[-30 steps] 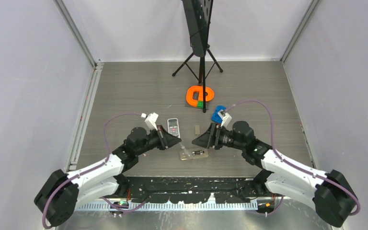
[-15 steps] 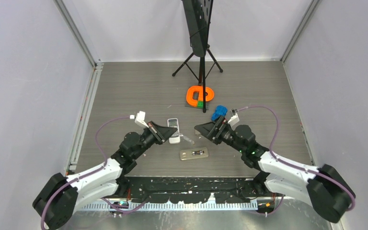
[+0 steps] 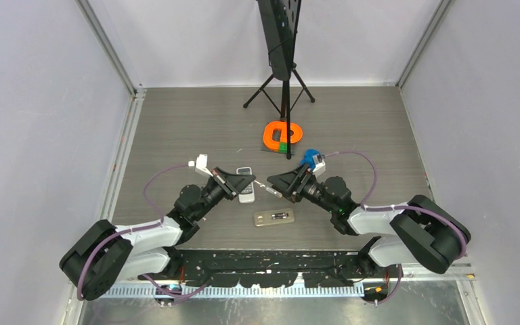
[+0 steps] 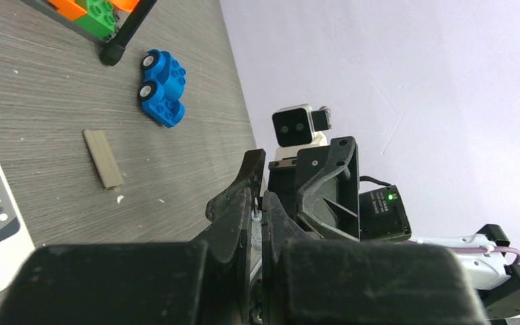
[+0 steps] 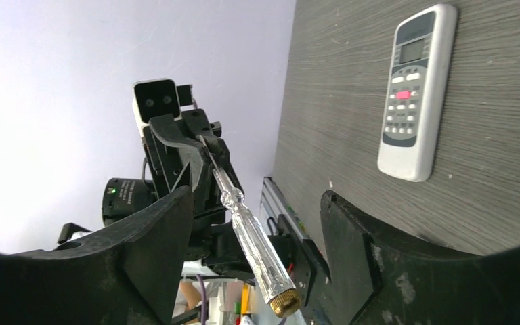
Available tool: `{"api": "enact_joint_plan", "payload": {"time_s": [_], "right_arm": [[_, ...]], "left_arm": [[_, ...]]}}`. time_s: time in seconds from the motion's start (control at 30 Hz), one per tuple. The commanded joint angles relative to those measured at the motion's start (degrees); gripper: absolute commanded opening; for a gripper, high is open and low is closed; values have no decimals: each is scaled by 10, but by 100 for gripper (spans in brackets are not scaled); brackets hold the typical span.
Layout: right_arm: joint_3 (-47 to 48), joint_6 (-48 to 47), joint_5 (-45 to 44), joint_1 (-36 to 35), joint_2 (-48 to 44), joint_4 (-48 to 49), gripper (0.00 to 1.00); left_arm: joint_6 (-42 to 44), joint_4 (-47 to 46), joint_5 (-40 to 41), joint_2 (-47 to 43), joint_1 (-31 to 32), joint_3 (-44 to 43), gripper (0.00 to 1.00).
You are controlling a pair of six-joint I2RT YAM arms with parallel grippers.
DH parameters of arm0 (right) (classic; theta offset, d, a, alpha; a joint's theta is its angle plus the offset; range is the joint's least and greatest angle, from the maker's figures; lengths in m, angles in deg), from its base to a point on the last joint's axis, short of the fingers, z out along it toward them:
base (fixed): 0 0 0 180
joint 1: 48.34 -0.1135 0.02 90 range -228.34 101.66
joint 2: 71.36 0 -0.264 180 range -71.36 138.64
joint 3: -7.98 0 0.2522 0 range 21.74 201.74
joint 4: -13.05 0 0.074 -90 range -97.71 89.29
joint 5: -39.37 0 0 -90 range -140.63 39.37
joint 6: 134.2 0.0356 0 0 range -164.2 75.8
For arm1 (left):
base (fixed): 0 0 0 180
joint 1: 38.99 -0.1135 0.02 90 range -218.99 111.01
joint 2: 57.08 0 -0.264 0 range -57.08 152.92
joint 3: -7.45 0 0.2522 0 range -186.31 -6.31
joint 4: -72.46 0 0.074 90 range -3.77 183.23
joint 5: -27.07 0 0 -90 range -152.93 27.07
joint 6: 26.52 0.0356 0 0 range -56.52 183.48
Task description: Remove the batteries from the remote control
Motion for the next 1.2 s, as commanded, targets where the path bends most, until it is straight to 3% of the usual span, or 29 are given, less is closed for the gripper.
{"api": "enact_joint_plan", "payload": {"time_s": [0.0,0.23,0.4,0.57,1.17], "right_arm": [[16,13,14,-11,24,109,71],[17,21,29,-18,60,174,69],[29,13,39,-19,61,170,52],[36,9,41,-19,61,159,44],[40,6,37,-19,49,145,35]], "left_arm": [[-9,-71,3,4,-2,-6,0],[-11,-75,31,-3,-2,0,0],[-13,-73,29,-3,-2,-1,0],[-14,-73,28,-4,-2,0,0],[-15,-73,19,-1,-2,3,0]]}}
